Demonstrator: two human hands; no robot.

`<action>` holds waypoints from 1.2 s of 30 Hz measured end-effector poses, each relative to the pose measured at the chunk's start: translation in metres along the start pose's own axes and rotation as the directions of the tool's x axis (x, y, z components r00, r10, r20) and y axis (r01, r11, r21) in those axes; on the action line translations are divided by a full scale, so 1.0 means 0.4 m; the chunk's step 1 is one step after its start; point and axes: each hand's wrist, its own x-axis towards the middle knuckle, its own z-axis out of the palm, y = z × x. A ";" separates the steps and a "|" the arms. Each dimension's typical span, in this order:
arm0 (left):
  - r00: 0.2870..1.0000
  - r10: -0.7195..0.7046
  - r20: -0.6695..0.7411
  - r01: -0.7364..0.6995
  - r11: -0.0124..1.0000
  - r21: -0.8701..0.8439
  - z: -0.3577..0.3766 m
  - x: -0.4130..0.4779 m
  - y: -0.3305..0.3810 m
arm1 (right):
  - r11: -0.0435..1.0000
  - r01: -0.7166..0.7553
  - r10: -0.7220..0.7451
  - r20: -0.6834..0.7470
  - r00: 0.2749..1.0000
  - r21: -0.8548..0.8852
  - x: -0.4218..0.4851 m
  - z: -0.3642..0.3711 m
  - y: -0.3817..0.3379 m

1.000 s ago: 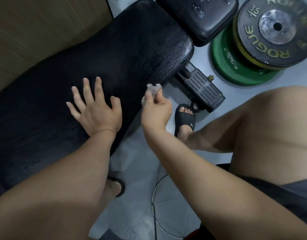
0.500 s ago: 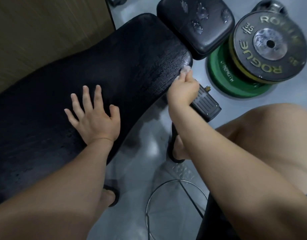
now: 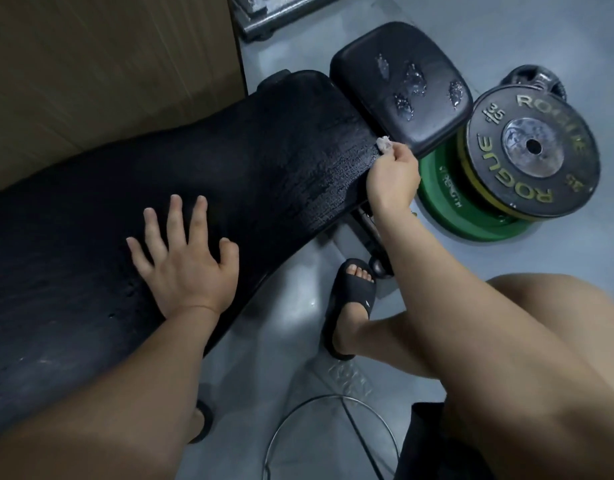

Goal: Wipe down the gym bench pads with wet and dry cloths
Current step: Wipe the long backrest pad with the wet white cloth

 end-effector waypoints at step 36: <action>0.999 -0.018 -0.029 0.019 1.000 0.010 0.005 0.014 -0.006 | 0.712 0.365 -0.269 0.248 0.931 -0.600 0.085 0.127 -0.195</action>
